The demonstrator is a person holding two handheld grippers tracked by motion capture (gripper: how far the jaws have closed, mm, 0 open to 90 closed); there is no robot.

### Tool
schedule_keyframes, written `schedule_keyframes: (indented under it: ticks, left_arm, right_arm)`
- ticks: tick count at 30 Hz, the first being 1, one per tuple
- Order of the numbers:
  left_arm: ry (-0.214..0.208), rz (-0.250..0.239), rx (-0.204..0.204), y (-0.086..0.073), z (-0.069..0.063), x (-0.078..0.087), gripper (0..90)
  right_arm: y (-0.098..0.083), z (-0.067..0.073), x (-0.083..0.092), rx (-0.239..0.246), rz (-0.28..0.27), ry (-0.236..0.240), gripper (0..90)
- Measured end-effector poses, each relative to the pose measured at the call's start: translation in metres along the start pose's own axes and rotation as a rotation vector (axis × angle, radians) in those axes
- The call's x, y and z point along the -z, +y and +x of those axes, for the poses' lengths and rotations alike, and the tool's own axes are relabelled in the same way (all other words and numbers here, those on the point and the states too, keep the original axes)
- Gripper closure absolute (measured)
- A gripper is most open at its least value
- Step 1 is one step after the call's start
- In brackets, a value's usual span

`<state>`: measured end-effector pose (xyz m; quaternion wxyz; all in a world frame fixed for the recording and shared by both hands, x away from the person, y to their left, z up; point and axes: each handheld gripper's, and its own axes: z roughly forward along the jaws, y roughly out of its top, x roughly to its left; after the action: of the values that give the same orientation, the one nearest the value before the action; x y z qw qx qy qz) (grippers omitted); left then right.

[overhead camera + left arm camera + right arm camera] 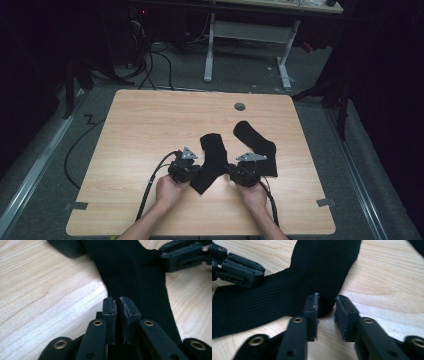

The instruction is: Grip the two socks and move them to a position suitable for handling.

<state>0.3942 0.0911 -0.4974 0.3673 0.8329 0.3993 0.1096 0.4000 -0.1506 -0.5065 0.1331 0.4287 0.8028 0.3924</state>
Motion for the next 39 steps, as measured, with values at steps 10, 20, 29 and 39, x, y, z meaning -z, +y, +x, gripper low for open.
schedule_keyframes:
  ticks: [10,20,29,39]
  left_arm:
    - [-0.053,0.012,-0.04,0.0,-0.01,0.0,87.1]
    - [-0.075,0.007,-0.055,0.001,-0.016,-0.001,85.7]
    - [0.027,-0.041,-0.024,0.017,-0.003,0.0,67.8]
    - [0.123,-0.032,-0.054,0.04,-0.002,-0.019,61.8]
  right_arm:
    - [0.011,0.001,-0.006,0.048,0.021,-0.043,88.0]
    - [0.017,0.003,-0.01,0.05,0.02,-0.043,74.6]
    - [0.008,0.017,0.009,0.08,0.012,-0.015,62.3]
    - [0.0,0.029,0.014,0.11,0.04,0.053,65.3]
